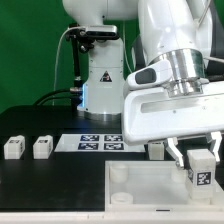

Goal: Assemble one leg

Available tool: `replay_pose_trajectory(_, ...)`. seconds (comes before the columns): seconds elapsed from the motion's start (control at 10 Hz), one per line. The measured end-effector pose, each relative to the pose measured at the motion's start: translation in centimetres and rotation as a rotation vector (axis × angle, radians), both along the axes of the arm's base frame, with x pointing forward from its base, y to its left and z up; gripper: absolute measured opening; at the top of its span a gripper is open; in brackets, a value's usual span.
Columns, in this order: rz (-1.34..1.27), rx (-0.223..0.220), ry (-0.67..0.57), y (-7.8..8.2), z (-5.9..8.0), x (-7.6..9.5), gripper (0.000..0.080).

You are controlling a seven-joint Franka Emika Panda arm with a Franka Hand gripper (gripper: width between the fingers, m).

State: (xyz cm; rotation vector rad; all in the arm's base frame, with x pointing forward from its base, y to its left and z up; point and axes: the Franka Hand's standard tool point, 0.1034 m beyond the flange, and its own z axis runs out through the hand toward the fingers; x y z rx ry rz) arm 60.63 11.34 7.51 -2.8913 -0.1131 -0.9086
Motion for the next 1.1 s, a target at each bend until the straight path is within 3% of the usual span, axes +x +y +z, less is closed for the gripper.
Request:
replay_pose_trajectory(0.3,0.004,0.001,0.032,0.01,-0.22,-0.04,0.0291)
replay_pose_trajectory(0.4,0.004,0.001,0.034,0.02,-0.29,-0.09,0.0472)
replay_pose_trajectory(0.5,0.004,0.000,0.036,0.03,-0.35,-0.12,0.0588)
replay_pose_trajectory(0.6,0.004,0.000,0.037,0.03,-0.37,-0.13,0.0588)
replay_pose_trajectory(0.7,0.004,0.000,0.037,0.03,-0.39,-0.14,0.0637)
replay_pose_trajectory(1.1,0.004,0.000,0.038,0.03,-0.42,-0.15,0.0648)
